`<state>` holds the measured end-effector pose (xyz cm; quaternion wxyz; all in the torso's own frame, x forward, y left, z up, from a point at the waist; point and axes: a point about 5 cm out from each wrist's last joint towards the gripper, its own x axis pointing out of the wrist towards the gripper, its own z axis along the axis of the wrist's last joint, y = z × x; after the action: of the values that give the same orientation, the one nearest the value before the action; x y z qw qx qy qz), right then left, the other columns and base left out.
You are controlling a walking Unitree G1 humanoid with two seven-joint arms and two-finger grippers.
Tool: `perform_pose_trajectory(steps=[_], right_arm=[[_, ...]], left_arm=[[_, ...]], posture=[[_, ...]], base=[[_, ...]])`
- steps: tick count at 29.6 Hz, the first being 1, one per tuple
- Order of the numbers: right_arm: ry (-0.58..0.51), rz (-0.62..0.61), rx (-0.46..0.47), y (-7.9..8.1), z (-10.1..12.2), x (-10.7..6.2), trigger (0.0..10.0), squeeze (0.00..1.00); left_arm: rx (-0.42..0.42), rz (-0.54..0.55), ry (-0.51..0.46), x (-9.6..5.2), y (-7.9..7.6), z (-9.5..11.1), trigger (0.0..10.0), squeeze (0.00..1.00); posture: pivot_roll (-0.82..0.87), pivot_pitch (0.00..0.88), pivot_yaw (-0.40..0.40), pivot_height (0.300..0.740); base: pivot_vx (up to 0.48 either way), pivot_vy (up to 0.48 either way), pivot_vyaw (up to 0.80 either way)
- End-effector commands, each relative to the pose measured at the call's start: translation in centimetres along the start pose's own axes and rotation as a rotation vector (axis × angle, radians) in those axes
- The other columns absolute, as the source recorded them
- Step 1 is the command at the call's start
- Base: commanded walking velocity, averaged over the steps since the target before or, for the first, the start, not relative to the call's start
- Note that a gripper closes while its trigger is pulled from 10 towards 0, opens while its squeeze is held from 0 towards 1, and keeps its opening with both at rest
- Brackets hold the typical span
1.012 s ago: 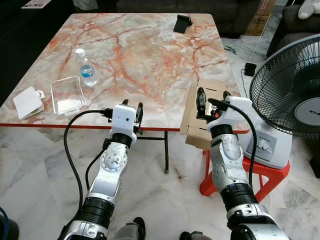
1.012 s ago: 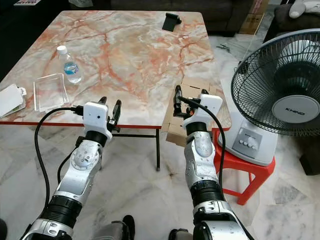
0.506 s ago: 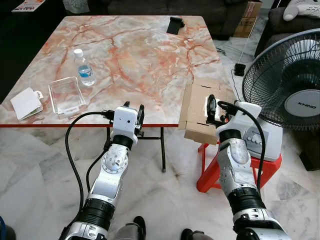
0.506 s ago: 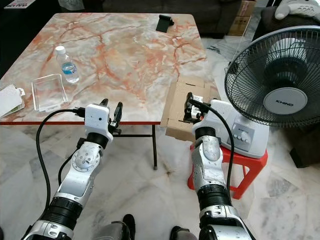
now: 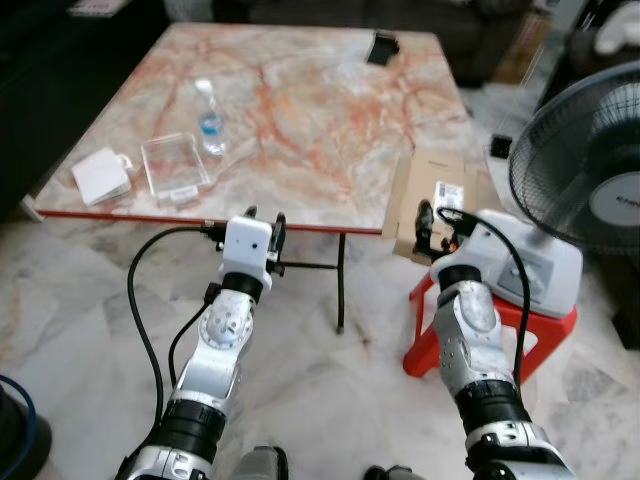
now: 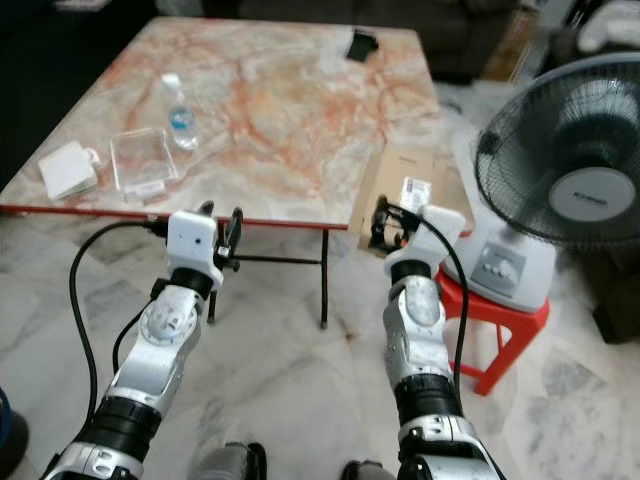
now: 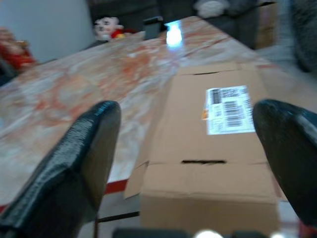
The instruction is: Picking trash to rubbish bin
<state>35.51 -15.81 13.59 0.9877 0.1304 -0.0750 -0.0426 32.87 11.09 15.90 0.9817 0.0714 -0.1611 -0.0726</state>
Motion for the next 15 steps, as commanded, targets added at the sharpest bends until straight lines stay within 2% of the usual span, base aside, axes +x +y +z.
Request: perform_pose_trajectory(steps=[1,15], right_arm=[[0.002,-0.015,0.005,-0.29,0.18,0.03,10.0,0.0],[0.043,-0.05,0.05,-0.95,-0.41,0.03,10.0,0.0]], left_arm=[[-0.005,-0.011,0.003,-0.02,-0.39,0.0,10.0,0.0],[-0.001,-0.01,0.018,-0.08,-0.27,-0.21,10.0,0.0]], posture=[[0.11,0.169,-0.02,0.74],[0.11,0.184,-0.021,0.74]], base=[[0.0,0.0,0.0],[0.0,0.0,0.0]])
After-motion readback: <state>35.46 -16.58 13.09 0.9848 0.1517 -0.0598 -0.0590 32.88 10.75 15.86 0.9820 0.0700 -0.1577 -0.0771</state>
